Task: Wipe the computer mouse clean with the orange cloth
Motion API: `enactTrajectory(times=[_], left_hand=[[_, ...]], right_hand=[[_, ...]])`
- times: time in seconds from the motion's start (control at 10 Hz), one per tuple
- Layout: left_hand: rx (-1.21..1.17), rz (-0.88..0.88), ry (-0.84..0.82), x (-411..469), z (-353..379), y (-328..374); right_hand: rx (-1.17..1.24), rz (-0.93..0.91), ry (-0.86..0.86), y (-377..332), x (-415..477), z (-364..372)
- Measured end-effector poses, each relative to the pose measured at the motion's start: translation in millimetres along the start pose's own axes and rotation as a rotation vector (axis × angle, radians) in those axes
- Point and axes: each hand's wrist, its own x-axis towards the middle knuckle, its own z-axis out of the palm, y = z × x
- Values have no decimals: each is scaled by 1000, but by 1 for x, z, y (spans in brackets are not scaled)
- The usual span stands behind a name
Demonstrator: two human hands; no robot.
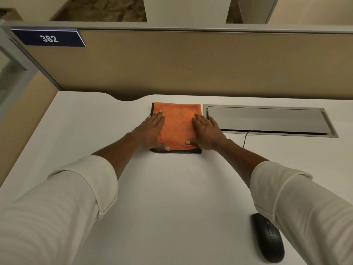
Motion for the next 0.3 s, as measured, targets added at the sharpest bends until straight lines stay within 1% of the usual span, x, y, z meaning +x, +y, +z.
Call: enactTrajectory(times=[0.1, 0.2, 0.3], left_hand=[[25, -3, -5, 1, 0, 2], [35, -23, 36, -9, -2, 9], [32, -16, 95, -23, -7, 24]], right_hand=[[-32, 5, -24, 0, 0, 0], [3, 33, 31, -1, -8, -3], [97, 82, 130, 6, -21, -11]])
